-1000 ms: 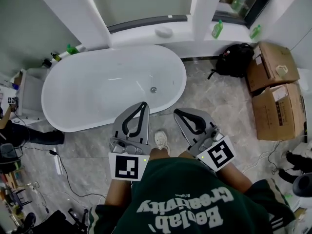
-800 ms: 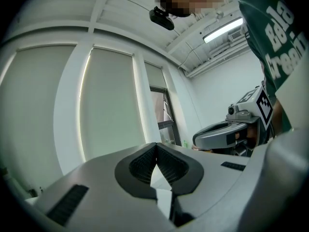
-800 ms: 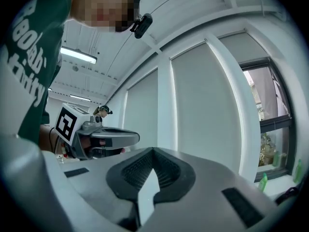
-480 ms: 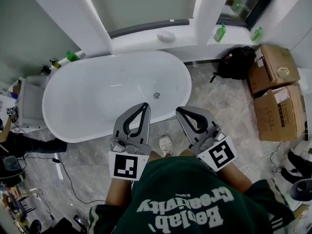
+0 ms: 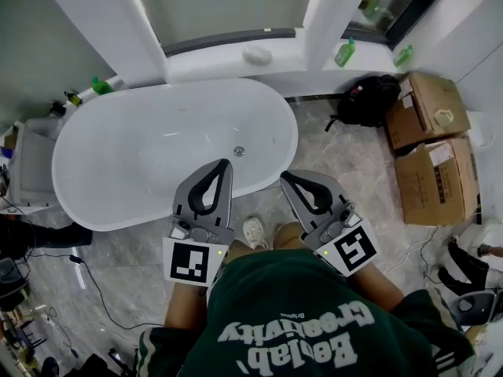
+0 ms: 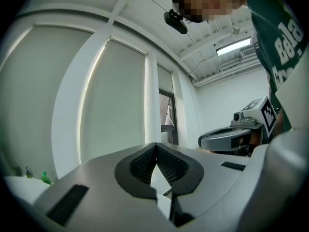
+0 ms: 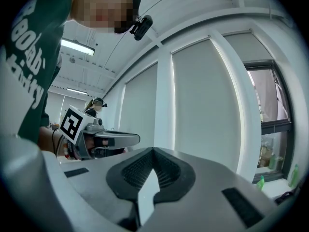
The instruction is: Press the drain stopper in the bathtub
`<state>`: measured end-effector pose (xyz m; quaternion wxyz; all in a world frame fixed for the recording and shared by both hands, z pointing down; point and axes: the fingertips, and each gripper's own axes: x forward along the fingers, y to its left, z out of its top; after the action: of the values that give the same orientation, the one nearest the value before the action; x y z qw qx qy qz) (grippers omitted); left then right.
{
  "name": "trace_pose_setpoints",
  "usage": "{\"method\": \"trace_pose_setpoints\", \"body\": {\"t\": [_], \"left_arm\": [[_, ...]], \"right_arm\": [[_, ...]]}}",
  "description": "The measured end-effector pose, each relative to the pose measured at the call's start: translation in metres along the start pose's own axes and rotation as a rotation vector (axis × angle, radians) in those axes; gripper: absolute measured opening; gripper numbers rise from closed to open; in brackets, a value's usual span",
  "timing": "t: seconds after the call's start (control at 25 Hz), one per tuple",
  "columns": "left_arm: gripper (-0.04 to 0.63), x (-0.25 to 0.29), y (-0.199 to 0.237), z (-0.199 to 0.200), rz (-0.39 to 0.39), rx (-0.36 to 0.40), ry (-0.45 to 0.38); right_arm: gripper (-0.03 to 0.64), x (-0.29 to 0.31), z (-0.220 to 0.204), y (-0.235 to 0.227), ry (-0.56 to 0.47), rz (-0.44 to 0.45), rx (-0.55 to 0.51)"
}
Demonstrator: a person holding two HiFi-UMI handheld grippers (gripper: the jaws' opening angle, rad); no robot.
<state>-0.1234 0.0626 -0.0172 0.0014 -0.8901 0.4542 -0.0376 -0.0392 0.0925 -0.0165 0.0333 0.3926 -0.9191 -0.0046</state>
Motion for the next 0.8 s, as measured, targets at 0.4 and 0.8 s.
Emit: {"method": "trace_pose_setpoints", "body": {"t": [0.4, 0.8], "left_arm": [[0.009, 0.014, -0.010, -0.004, -0.002, 0.050, 0.013], [0.009, 0.043, -0.007, -0.016, 0.031, 0.054, 0.109]], "right_arm": [[0.014, 0.008, 0.006, -0.006, -0.013, 0.021, -0.020], [0.014, 0.031, -0.014, -0.039, -0.007, 0.100, 0.057]]}}
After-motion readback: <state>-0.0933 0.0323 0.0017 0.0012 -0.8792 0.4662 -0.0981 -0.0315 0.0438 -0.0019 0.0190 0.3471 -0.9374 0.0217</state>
